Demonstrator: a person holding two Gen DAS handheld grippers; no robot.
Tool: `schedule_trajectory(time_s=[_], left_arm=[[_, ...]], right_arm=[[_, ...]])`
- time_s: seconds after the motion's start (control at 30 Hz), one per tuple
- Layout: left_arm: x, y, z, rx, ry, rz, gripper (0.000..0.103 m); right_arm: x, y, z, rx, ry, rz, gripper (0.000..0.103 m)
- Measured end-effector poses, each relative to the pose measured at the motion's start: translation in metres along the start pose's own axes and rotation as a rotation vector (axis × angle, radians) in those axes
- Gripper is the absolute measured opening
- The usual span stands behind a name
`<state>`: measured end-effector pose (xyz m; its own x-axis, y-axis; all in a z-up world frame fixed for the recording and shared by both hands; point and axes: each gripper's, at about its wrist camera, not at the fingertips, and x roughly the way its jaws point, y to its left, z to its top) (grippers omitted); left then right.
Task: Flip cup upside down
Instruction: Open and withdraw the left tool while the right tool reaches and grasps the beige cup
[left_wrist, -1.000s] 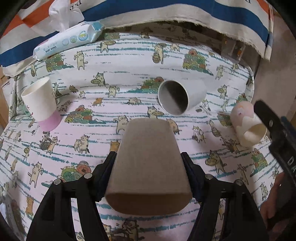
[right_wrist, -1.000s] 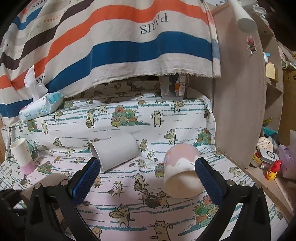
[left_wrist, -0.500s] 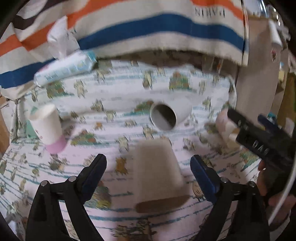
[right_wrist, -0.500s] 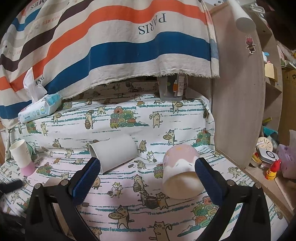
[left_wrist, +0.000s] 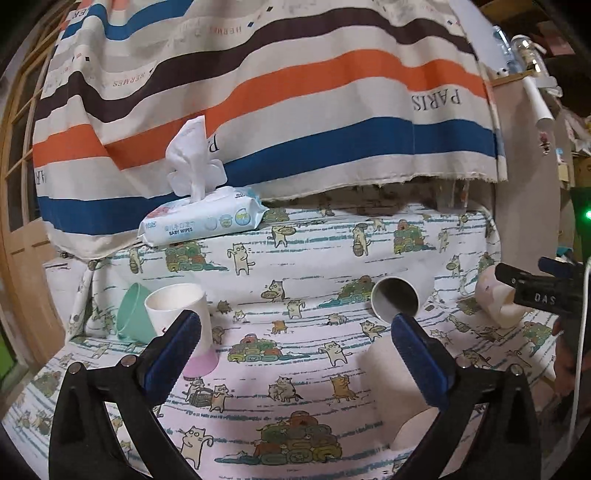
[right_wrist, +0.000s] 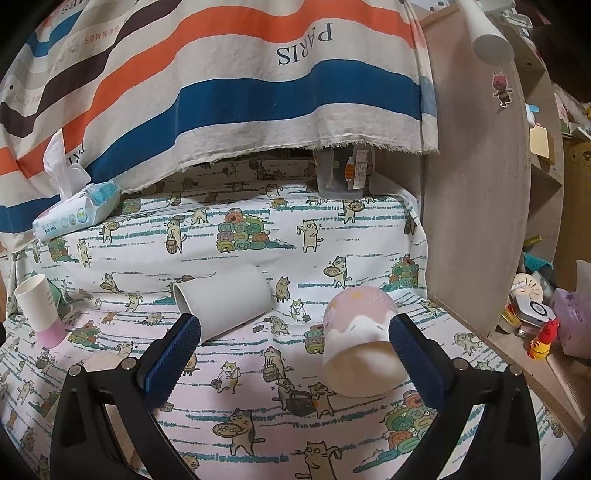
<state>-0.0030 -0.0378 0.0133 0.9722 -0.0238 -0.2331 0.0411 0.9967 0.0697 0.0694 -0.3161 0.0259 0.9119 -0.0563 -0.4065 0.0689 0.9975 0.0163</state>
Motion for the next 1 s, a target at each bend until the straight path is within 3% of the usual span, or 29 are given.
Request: schedule_trajectory(time_s=[0.1, 0.5, 0.67, 0.83, 1.0], left_arm=[[0.002, 0.009, -0.005, -0.023, 0.005, -0.018, 0.102], [0.019, 0.038, -0.017, -0.153, 0.055, 0.078, 0.102], [0.014, 0.036, -0.017, -0.144, 0.032, 0.095, 0.102], [0.015, 0.04, -0.016, -0.134, 0.039, 0.151, 0.102], [0.015, 0.047, -0.018, -0.16, 0.04, 0.152, 0.102]], right_arm=[[0.0, 0.001, 0.0, -0.001, -0.001, 0.013, 0.103], [0.008, 0.009, -0.003, -0.015, 0.045, 0.054, 0.103], [0.009, 0.018, 0.0, -0.015, 0.098, 0.096, 0.103], [0.004, 0.04, 0.017, -0.015, 0.231, 0.167, 0.103], [0.009, 0.077, 0.032, -0.05, 0.399, 0.245, 0.103]])
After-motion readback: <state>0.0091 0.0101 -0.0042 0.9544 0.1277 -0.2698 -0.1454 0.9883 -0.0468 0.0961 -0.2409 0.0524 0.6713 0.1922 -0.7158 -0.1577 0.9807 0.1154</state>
